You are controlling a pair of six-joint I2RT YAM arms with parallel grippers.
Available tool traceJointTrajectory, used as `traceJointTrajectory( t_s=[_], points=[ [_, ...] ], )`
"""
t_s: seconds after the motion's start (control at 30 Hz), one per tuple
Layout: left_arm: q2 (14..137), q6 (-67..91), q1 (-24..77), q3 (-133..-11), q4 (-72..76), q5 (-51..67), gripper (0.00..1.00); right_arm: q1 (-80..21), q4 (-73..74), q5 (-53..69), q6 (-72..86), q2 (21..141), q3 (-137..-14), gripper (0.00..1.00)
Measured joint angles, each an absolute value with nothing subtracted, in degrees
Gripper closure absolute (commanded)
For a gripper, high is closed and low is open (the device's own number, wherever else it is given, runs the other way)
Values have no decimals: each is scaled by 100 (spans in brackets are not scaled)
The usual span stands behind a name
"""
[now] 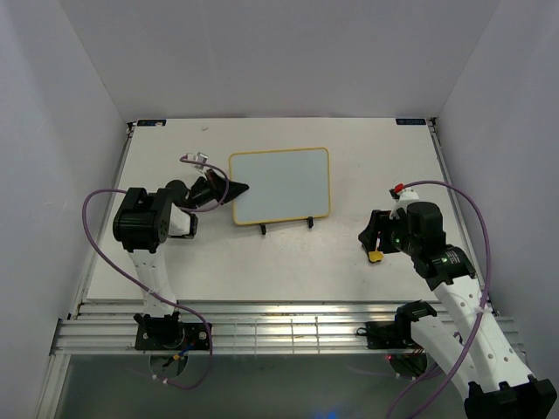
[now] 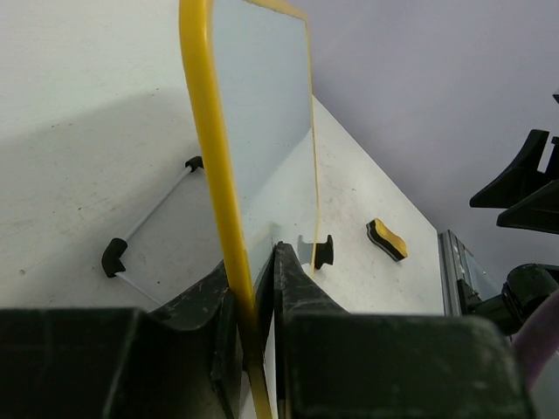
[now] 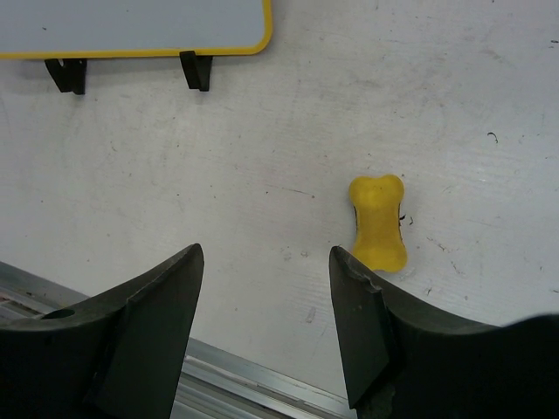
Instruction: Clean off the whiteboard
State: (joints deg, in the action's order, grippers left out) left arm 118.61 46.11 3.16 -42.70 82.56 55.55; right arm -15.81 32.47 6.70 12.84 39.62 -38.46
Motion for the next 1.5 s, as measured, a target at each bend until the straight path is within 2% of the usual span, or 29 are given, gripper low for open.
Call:
traceJointTrajectory(
  t_s=[0.1, 0.3, 0.33, 0.37, 0.43, 0.5, 0.53, 0.87, 1.0, 1.03, 1.07, 1.3, 1.5],
  points=[
    [11863, 4351, 296, -4160, 8213, 5489, 70, -1581, 3240, 690, 1284, 3918, -3844, 34],
    [11876, 3997, 217, -3966, 8099, 5437, 66, -1581, 3155, 731, 1284, 3778, -3760, 33],
    [11876, 3955, 220, -3953, 8103, 5430, 56, -1581, 3153, 733, 1282, 3769, -3760, 34],
    [11876, 3870, 220, -3938, 8114, 5400, 31, -1581, 3148, 733, 1282, 3760, -3760, 33],
    [11883, 3540, 193, -3883, 8005, 5253, 28, -1581, 3148, 735, 1282, 3739, -3760, 33],
    [11902, 3341, 152, -3787, 7885, 5162, 14, -1581, 3144, 744, 1282, 3732, -3760, 33],
    [11907, 3264, 134, -3763, 7835, 5137, 2, -1581, 3146, 749, 1282, 3732, -3760, 33],
    [11863, 3131, 121, -3682, 7693, 4814, 2, -1581, 3144, 757, 1282, 3732, -3760, 33],
    [11382, 3223, 93, -3295, 7636, 4230, 2, -1581, 3140, 768, 1273, 3732, -3760, 4],
    [11172, 3273, 75, -3164, 7625, 4053, 2, -1581, 3140, 757, 1267, 3728, -3760, 9],
    [11017, 3315, 64, -3061, 7623, 3913, 2, -1581, 3140, 722, 1240, 3717, -3760, 10],
    [9196, 3640, 45, -2049, 7596, 2510, 2, -1581, 3140, 593, 1221, 3544, -3765, 10],
    [7255, 3538, 45, -2095, 6539, 1678, 2, -1581, 3138, 591, 1221, 3562, -3771, 10]
  ],
)
